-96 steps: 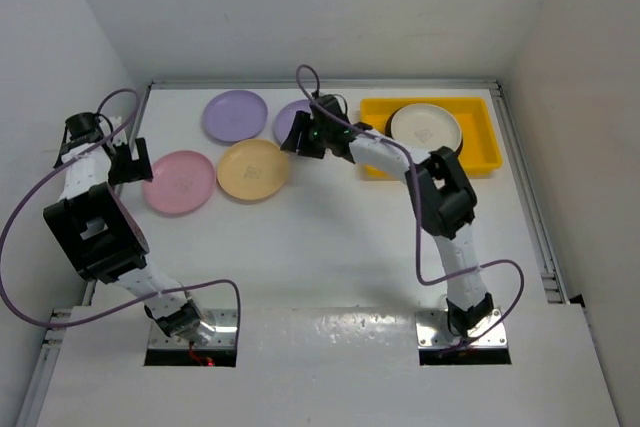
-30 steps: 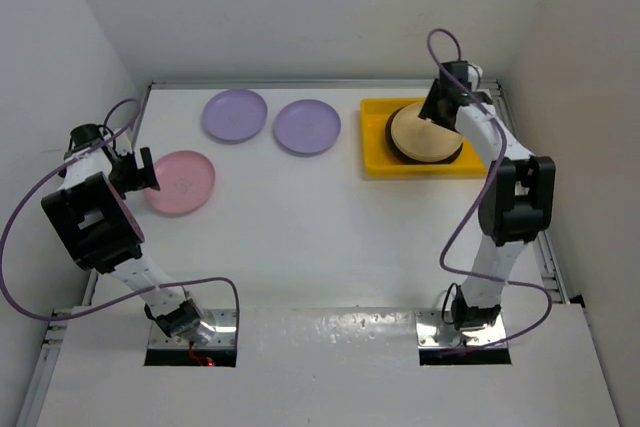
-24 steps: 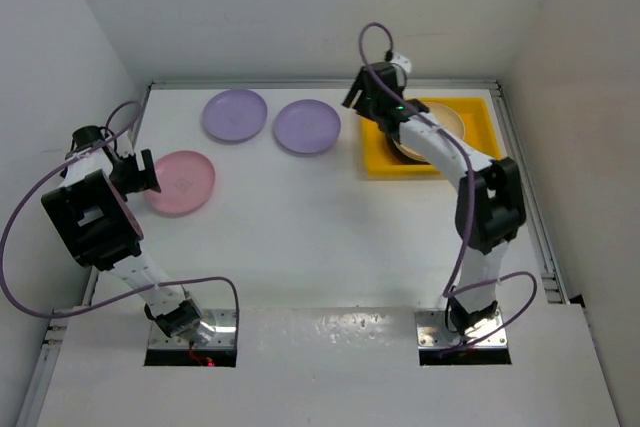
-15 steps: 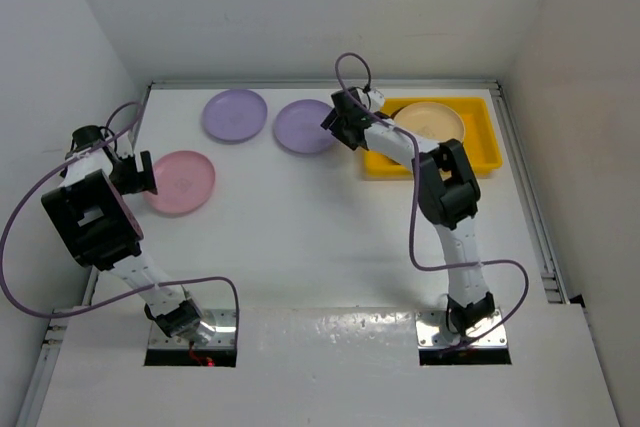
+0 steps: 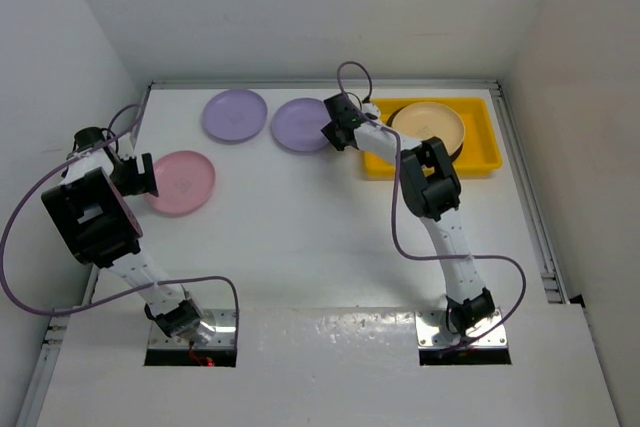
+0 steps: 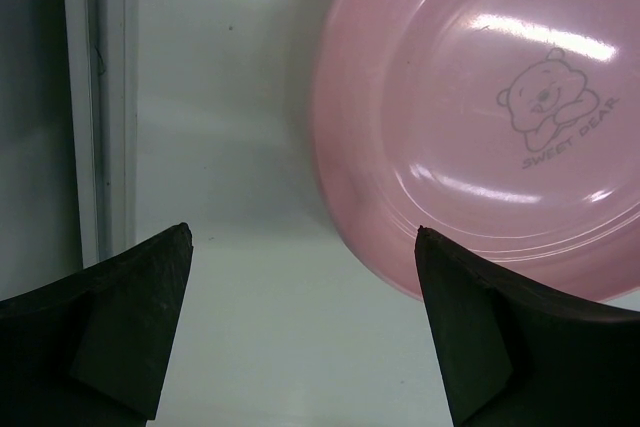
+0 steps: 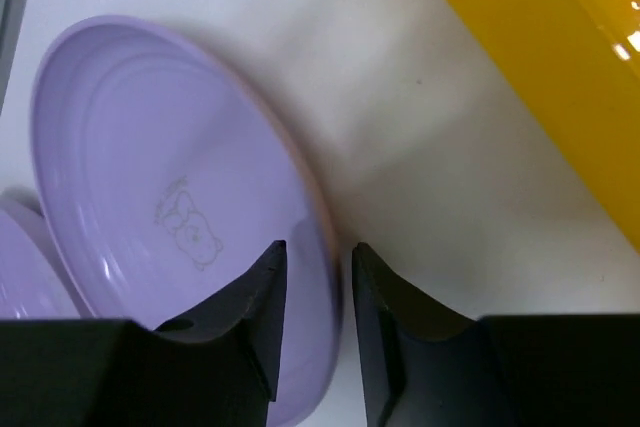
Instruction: Place the plates into the plastic bin on the countertop
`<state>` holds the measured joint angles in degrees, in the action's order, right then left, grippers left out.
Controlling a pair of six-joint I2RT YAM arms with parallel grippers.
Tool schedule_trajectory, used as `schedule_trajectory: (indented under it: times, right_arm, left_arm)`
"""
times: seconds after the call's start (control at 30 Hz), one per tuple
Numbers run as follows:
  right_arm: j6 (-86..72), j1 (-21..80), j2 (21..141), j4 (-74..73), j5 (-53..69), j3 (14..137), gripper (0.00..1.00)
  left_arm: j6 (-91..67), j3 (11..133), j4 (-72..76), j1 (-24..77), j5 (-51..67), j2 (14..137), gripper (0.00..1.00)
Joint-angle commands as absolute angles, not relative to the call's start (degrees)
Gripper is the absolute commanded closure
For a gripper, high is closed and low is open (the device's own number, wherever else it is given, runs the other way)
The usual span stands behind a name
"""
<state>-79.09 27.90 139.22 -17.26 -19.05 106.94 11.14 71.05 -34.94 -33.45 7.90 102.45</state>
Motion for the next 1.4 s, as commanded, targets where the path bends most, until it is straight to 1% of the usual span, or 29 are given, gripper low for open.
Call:
schedule_trajectory:
  times: [0.0, 0.07, 0.1, 0.13, 0.17, 0.23, 0.37, 0.4, 0.43, 0.47, 0.57, 0.6, 0.63, 0.67, 0.7, 0.73, 0.83, 0.9, 1.03, 1.27, 1.37]
  right_arm:
    - [-83.1, 28.1, 140.5, -19.8, -18.9, 108.2, 0.69]
    - [-82.9, 28.6, 139.6, -19.3, -19.3, 107.1, 0.79]
    - [-82.2, 28.4, 139.5, -18.9, -19.3, 106.9, 0.92]
    - [-81.5, 28.4, 138.8, -18.7, -19.4, 106.3, 0.98]
    - [-81.0, 28.6, 138.3, -18.0, -19.6, 106.2, 1.00]
    - [-75.4, 28.9, 137.4, -15.6, -20.8, 105.6, 1.00]
    - [-60.7, 30.5, 129.0, -11.7, -24.9, 104.6, 1.00]
    - [-59.4, 30.2, 125.6, -8.8, -26.1, 101.7, 1.00]
    - [-57.1, 29.6, 123.8, -7.6, -26.1, 101.7, 1.00]
    - [-55.2, 29.2, 120.0, -6.1, -27.3, 96.6, 1.00]
    - [-51.1, 24.7, 109.6, -2.1, -26.4, 89.4, 1.00]
    - [-50.1, 23.5, 108.5, -2.8, -25.8, 88.8, 1.00]
    - [-47.3, 19.4, 107.3, -5.5, -24.1, 88.2, 1.00]
    - [-46.3, 17.8, 104.8, -8.2, -22.6, 87.4, 1.00]
    - [-44.1, 12.4, 104.2, -10.0, -19.9, 87.4, 1.00]
    - [-43.3, 10.6, 103.2, -15.8, -18.0, 88.1, 1.00]
    - [-38.7, 4.3, 102.1, -20.6, -18.0, 88.7, 1.00]
    - [-35.3, 1.9, 100.8, -21.4, -19.9, 86.2, 1.00]
    - [-36.1, -4.6, 102.2, -21.9, -16.8, 86.9, 1.00]
    - [-36.9, -6.3, 108.7, -25.0, -12.5, 90.5, 1.00]
    - [-37.9, -6.2, 109.7, -24.9, -12.1, 89.7, 1.00]
  left_arm:
    - [11.3, 71.5, -34.0, -33.6, 8.8, 102.3, 0.07]
    - [11.3, 71.5, -34.0, -33.6, 8.8, 102.3, 0.07]
    - [11.3, 71.5, -34.0, -33.6, 8.8, 102.3, 0.07]
    - [11.3, 71.5, -34.0, -33.6, 8.8, 102.3, 0.07]
    - [11.3, 71.5, -34.0, -33.6, 8.8, 102.3, 0.07]
    - [11.3, 72.1, -34.0, -33.6, 8.8, 102.3, 0.07]
    - [11.3, 72.6, -34.0, -33.6, 9.4, 102.3, 0.07]
    - [11.3, 73.1, -34.0, -33.6, 9.4, 102.3, 0.07]
    - [11.3, 73.1, -34.0, -33.6, 9.4, 102.3, 0.07]
    - [11.3, 73.1, -34.0, -33.6, 9.4, 102.3, 0.07]
    - [11.3, 73.8, -34.0, -33.6, 10.5, 102.3, 0.07]
    - [11.3, 74.4, -34.0, -33.6, 10.5, 102.3, 0.07]
    - [11.3, 74.4, -34.0, -33.1, 10.5, 102.3, 0.07]
    - [11.3, 74.4, -34.0, -33.0, 10.5, 102.3, 0.07]
    - [11.3, 74.4, -34.0, -33.0, 11.1, 102.3, 0.07]
    - [11.3, 74.4, -34.0, -33.0, 11.1, 102.3, 0.07]
    - [10.8, 74.4, -34.0, -32.5, 11.1, 102.8, 0.07]
    - [10.8, 74.4, -34.0, -32.5, 11.1, 102.8, 0.07]
    - [10.8, 74.4, -34.0, -32.0, 11.1, 103.4, 0.07]
    - [10.8, 73.8, -34.0, -32.0, 10.5, 103.4, 0.07]
    - [11.3, 73.3, -34.0, -32.0, 10.0, 103.9, 0.07]
